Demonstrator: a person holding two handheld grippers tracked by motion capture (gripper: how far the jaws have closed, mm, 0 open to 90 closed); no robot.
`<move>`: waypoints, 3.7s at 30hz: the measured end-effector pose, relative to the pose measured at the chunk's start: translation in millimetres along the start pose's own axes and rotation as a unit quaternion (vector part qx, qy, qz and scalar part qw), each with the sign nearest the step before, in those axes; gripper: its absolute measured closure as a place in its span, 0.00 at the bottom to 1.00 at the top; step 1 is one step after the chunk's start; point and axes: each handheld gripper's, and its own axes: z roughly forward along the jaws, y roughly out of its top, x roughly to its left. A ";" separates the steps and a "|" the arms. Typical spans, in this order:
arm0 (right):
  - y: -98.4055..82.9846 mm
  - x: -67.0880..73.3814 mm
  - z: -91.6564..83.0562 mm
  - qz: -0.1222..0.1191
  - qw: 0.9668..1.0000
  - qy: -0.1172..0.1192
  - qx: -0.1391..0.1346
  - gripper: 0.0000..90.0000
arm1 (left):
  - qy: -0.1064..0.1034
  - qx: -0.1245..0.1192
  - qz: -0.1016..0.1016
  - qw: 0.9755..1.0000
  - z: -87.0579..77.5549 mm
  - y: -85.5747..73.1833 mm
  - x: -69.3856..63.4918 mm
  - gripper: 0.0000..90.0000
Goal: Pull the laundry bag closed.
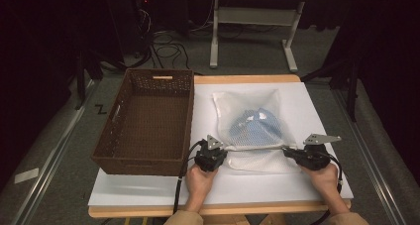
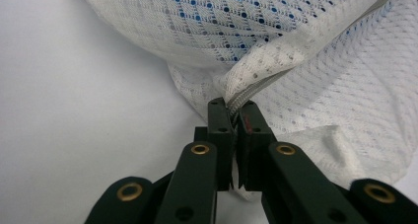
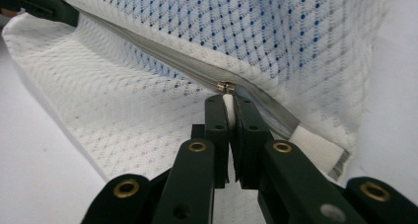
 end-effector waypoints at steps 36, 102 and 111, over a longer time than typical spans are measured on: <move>-4.8 -10.1 -5.6 0.014 1.000 -0.016 -0.002 0.97 | 0.000 0.000 0.000 1.000 0.1 0.0 -0.1 0.96; -15.3 -32.6 -10.5 0.050 0.997 -0.066 0.005 0.97 | 0.002 -0.011 -0.008 1.000 -2.1 -0.9 1.3 0.96; -17.0 -32.2 -9.1 0.064 0.996 -0.060 -0.004 0.96 | 0.001 -0.014 0.004 1.000 -2.6 -0.7 -0.7 0.94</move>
